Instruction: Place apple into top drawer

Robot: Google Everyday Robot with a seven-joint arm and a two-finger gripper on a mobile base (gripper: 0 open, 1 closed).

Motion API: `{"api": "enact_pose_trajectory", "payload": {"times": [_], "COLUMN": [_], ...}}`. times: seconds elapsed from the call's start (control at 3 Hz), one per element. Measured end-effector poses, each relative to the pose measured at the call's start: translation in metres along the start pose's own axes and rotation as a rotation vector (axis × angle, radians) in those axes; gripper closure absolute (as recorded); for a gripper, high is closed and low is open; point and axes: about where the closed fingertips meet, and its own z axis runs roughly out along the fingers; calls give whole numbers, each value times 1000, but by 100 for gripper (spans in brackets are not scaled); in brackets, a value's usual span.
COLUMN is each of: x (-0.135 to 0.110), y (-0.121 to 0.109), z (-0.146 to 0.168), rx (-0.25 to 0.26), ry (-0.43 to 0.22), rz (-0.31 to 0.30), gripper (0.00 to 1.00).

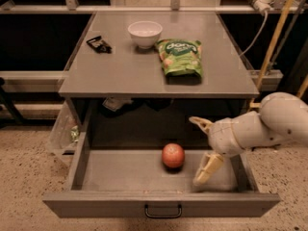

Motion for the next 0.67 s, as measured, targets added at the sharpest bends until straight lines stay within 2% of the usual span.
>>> {"api": "enact_pose_trajectory", "payload": {"times": [0.67], "x": [-15], "y": [28], "z": [-68], "rx": [51], "ry": [36], "rz": [-21], "gripper": [0]}}
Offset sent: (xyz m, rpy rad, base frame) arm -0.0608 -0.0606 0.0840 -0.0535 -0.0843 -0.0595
